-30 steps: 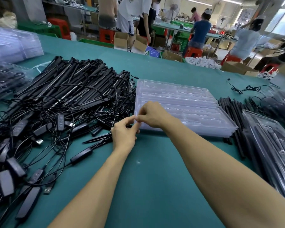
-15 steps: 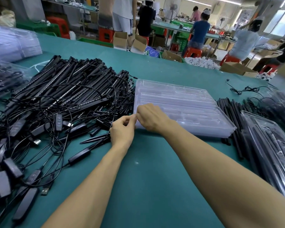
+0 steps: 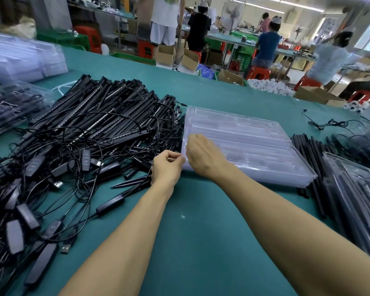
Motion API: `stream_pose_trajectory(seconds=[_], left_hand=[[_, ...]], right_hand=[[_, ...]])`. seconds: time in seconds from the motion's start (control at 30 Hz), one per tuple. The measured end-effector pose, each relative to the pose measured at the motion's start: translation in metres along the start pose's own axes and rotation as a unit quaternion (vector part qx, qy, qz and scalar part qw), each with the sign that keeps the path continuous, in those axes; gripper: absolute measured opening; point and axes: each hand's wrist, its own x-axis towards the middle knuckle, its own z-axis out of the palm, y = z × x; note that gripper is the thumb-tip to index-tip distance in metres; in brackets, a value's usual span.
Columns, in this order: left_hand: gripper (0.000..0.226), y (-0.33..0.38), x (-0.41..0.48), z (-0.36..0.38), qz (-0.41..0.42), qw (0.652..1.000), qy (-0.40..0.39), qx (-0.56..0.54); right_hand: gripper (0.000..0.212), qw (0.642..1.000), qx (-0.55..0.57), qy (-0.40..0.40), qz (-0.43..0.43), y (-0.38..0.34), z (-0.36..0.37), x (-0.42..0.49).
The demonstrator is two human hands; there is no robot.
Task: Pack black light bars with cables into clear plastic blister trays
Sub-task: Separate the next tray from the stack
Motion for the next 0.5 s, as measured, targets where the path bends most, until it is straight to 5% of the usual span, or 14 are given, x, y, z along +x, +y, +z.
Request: stream_pose_trajectory(seconds=[0.23,0.33,0.43,0.5], left_hand=[[0.009,0.000,-0.005,0.008,-0.001,0.994,0.050,0.092],[0.004,0.000,-0.004,0.007,0.010,0.996,0.040,0.082],[0.009,0.000,-0.002,0.005,0.020,0.998,0.003,0.054],[0.015,0.001,0.000,0.005,0.023,0.998,-0.012,0.049]], right_hand=[[0.017,0.958,0.025,0.281,0.046,0.026,-0.066,0.027],[0.014,0.978,-0.032,0.207,-0.008,0.031,-0.041,0.015],[0.047,0.997,-0.054,0.044,-0.026,0.036,0.003,-0.013],[0.053,0.993,-0.108,0.047,-0.025,0.045,0.022,-0.024]])
